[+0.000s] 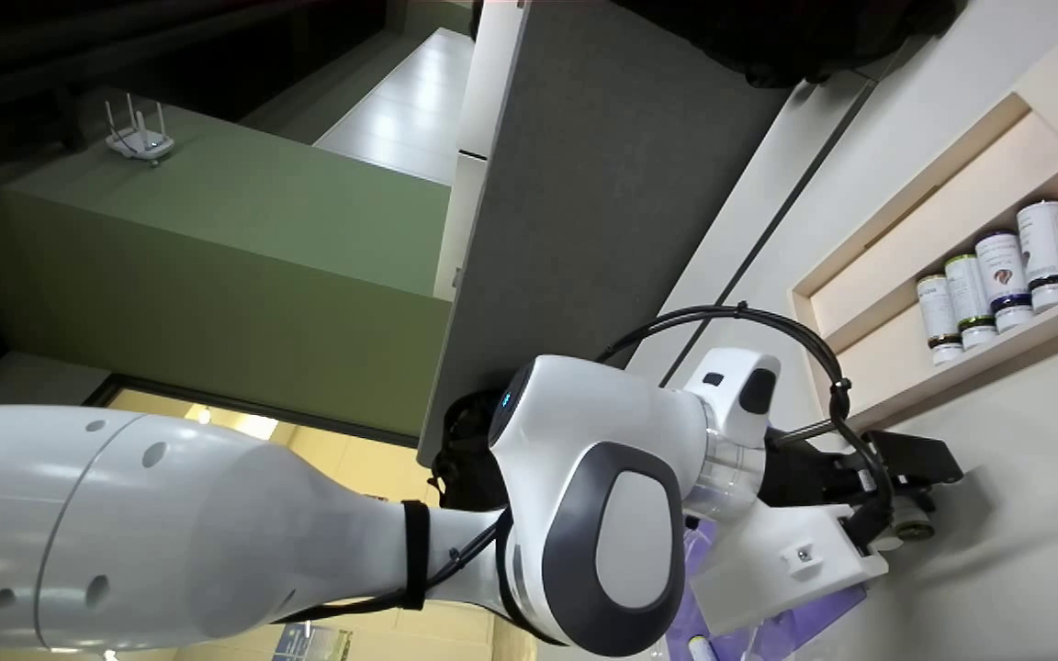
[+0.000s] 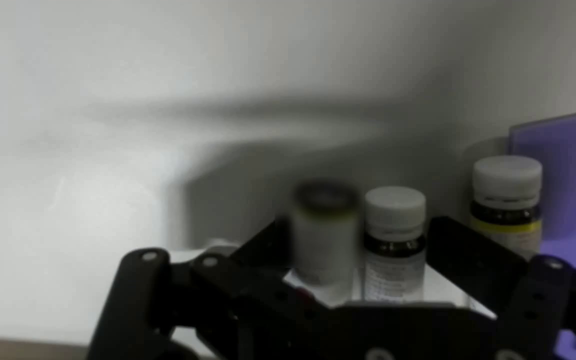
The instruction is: Pick two bottles on the counter and put them in the box
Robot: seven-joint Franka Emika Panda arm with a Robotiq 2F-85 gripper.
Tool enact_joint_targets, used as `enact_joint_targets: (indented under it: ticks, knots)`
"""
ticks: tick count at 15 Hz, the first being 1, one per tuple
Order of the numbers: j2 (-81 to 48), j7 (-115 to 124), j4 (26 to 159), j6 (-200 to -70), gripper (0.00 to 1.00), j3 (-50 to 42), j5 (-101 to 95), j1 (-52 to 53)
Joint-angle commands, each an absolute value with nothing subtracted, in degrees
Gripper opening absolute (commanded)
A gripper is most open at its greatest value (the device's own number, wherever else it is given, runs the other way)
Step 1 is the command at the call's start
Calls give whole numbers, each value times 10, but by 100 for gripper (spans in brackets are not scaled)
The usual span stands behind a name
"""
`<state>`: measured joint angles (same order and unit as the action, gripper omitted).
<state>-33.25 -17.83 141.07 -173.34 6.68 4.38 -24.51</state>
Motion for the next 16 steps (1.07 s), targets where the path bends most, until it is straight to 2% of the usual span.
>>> enact_joint_targets:
  ticks: [1,6,9,16]
  knots:
    - [-322,-132,1390,-1670,47,24,35,-206]
    - [-275,-73,1365,-1567,16,-56,17,-118]
    - [-248,-53,1346,-1508,2,-68,1,-86]
    - [-205,-101,1305,-1435,5,34,68,-59]
